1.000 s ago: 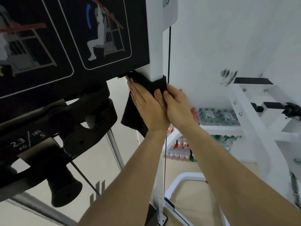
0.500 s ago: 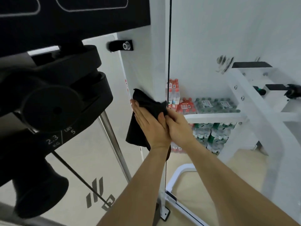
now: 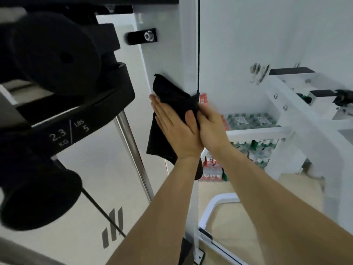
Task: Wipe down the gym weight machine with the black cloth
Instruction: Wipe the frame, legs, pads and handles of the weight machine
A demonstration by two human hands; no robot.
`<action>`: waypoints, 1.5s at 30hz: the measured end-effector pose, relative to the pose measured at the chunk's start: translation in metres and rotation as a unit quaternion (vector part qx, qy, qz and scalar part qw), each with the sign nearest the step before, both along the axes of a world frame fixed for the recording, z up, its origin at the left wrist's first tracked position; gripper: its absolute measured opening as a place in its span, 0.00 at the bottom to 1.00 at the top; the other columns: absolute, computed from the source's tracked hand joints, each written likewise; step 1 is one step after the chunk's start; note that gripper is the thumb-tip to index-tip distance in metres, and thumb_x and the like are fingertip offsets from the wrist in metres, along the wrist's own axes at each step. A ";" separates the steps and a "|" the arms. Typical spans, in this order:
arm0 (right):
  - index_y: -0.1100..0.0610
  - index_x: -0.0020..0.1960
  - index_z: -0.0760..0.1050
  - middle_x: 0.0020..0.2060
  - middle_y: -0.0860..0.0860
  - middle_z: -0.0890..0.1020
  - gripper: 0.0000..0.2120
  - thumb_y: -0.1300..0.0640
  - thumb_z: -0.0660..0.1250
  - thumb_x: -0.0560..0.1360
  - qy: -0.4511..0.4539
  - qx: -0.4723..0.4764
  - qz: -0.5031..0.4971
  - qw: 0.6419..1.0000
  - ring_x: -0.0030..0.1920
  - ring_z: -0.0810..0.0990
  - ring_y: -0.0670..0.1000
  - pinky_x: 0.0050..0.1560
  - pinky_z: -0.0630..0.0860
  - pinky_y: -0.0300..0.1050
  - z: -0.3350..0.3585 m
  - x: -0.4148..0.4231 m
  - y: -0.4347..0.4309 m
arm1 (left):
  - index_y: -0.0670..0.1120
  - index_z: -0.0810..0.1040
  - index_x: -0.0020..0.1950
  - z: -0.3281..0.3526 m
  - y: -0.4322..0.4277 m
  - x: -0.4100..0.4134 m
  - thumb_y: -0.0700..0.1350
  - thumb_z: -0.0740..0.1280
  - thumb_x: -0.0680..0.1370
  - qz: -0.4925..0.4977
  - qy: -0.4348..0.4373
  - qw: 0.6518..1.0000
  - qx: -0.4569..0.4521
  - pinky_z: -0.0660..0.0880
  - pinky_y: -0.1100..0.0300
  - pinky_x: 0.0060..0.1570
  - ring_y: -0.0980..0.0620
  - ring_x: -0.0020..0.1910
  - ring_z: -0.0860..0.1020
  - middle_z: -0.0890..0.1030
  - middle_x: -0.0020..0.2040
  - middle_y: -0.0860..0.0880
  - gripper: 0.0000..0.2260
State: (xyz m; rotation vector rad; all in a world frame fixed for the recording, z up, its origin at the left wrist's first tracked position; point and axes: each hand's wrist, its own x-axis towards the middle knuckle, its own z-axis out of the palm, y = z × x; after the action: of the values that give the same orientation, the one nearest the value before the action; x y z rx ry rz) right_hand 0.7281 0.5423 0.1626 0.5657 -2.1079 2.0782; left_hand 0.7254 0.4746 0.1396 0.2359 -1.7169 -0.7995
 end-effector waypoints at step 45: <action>0.58 0.49 0.81 0.36 0.53 0.82 0.11 0.56 0.61 0.81 -0.102 0.185 -0.032 0.977 0.38 0.78 0.53 0.37 0.72 0.44 -0.111 0.025 0.016 | 0.39 0.45 0.80 -0.149 0.006 0.024 0.45 0.57 0.81 -0.046 -0.107 0.993 0.004 0.46 0.51 0.79 0.42 0.81 0.49 0.50 0.81 0.38 0.32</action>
State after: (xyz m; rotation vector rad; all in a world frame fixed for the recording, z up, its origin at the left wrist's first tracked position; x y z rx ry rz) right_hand 0.7529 0.5579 0.0515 0.3259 -2.6182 1.7845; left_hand 0.7497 0.4805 -0.0089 0.2575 -1.9381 -0.8727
